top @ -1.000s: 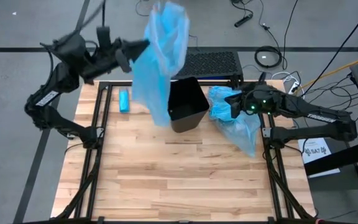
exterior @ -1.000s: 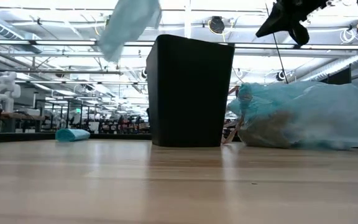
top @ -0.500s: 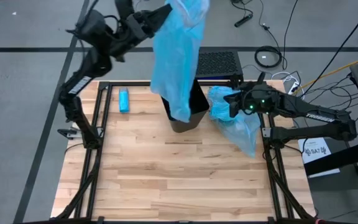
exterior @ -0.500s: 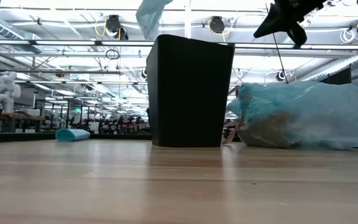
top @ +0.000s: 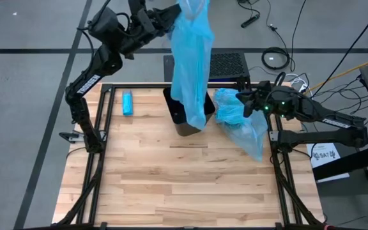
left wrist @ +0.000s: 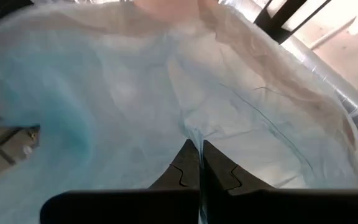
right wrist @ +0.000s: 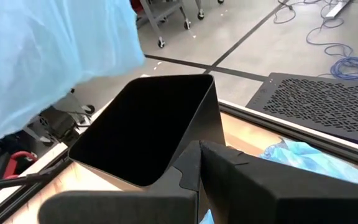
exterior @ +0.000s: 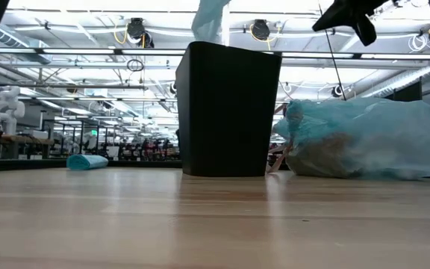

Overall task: Place trash/remove bag and relplace
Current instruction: Insert the blue trash bag into the trash bin

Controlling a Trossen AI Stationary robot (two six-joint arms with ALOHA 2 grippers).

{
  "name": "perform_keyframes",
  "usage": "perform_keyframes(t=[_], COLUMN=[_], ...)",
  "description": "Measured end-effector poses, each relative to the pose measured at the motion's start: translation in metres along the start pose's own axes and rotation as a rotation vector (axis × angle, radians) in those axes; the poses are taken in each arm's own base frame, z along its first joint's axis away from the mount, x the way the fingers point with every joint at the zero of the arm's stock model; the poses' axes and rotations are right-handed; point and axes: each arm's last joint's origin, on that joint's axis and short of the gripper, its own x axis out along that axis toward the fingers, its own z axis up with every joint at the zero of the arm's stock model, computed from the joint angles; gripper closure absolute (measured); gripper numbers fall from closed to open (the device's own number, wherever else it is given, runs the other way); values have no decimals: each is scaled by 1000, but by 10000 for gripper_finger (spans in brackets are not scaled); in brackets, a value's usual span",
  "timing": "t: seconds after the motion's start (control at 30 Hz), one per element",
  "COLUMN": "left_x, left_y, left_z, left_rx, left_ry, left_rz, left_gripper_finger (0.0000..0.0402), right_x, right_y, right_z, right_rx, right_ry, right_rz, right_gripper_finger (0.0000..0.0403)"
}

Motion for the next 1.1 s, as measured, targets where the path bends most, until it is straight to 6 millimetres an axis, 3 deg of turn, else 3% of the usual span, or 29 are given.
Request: perform_keyframes(t=[0.13, 0.33, 0.47, 0.77, 1.1], left_x=[-4, -22, -28, -47, -44], left_y=[3, 24, 31, 19, 4], left_z=[-4, -20, -24, -4, -42], left_rx=[33, 171, 328, 644, 794], left_ry=[74, 257, 270, 110, 236], left_rz=[74, 455, 625, 917, 968], left_gripper_finger=[402, 402, 402, 402, 402], right_x=[-4, -7, -8, -8, -9], right_y=[-1, -1, -1, -1, 3], right_z=[1, 2, 2, 2, 4], right_rx=[5, 10, 10, 10, -8], right_ry=[-10, -20, -22, -22, -32], right_rz=[6, 14, 15, 17, 86], right_gripper_finger=[403, 403, 403, 403, 403])
